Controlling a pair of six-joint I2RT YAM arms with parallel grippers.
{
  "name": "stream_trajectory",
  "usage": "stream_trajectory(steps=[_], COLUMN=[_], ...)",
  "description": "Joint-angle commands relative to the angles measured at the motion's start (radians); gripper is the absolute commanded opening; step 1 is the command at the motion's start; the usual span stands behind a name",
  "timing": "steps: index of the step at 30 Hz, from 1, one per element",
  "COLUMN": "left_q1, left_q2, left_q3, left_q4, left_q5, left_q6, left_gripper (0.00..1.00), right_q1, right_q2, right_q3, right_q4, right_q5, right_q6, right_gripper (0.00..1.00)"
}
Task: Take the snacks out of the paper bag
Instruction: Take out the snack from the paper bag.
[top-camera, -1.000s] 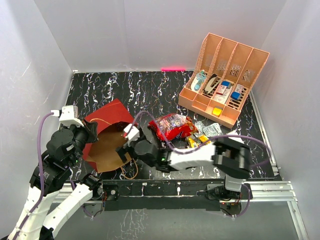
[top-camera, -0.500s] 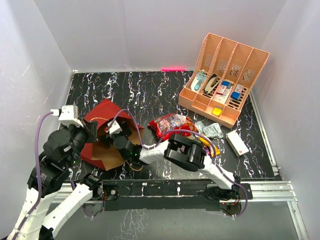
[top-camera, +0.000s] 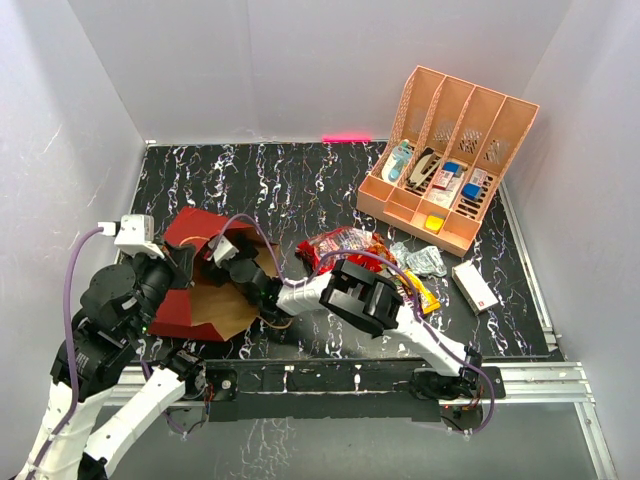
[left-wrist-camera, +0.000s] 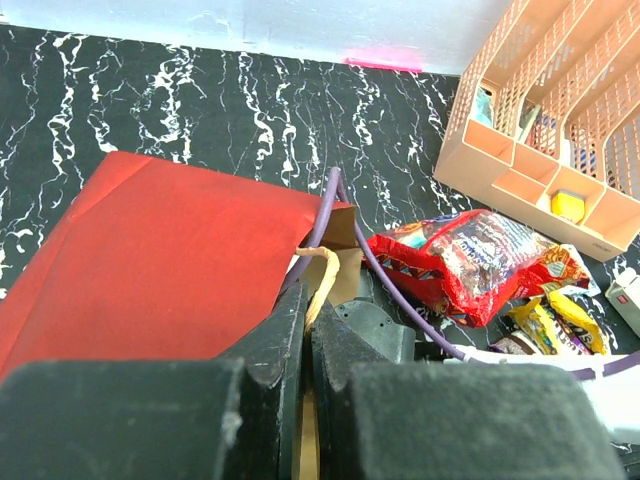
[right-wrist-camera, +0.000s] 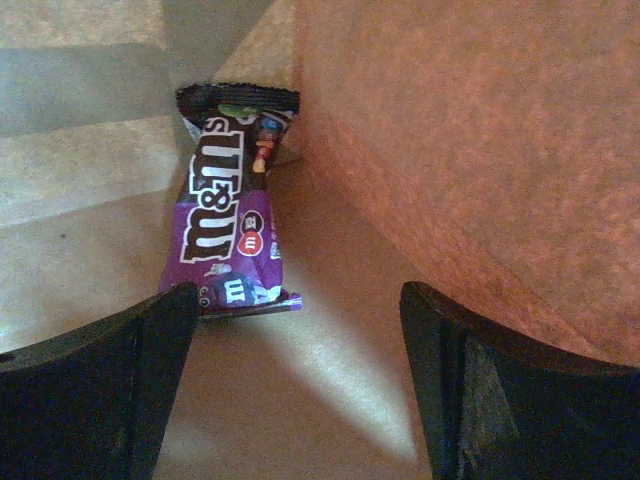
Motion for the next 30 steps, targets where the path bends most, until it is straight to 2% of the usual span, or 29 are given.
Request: stream_trajectory(steps=[1, 8, 12, 14, 17, 19, 21, 27, 30], left_q1=[-0.002, -0.003, -0.003, -0.003, -0.002, -0.002, -0.002, -0.002, -0.003], left_q2=[-0.004, -0.002, 0.0, 0.0, -0.003, -0.007, -0.013, -0.026, -0.023], left_q3=[0.007, 0.011, 0.01, 0.01, 0.008, -0.001, -0.011, -0.058, -0.073], left_q4=[0.022, 0.019, 0.011, 0.009, -0.001, -0.007, -0.016, -0.032, -0.025], left_q5=[0.039, 0.05, 0.05, 0.049, 0.043, 0.03, 0.011, -0.046, -0.06], left_q6=[-0.001, -0.006, -0.011, -0.016, -0.025, -0.029, -0.037, -0.046, -0.047], left_gripper=[0.0, 0.0, 0.0, 0.0, 0.0, 0.0, 0.0, 0.0, 0.0], right_q1=[-0.002, -0.009, -0.01, -0.011, -0.021, -0.03, -0.039, -0.038, -0.03], right_q2=[0.03, 0.119, 0.172, 0.201, 0.214, 0.177, 0.111, -0.151, -0.28], right_q3=[0.03, 0.165, 0.266, 0.351, 0.429, 0.371, 0.279, -0.093, -0.245], right_q4=[0.065, -0.089, -0.154, -0.225, -0.297, -0.253, -0.212, -0.092, -0.091], right_q5=[-0.174, -0.223, -0.188, -0.116, 0.022, 0.089, 0.12, 0.122, 0.054], right_q6=[-0.062, -0.069, -0.109, -0.105, -0.079, -0.087, -0.088, -0.11, -0.053], right_gripper=[0.84, 0.85, 0.82, 0.77, 0.63, 0.54, 0.52, 0.57, 0.65])
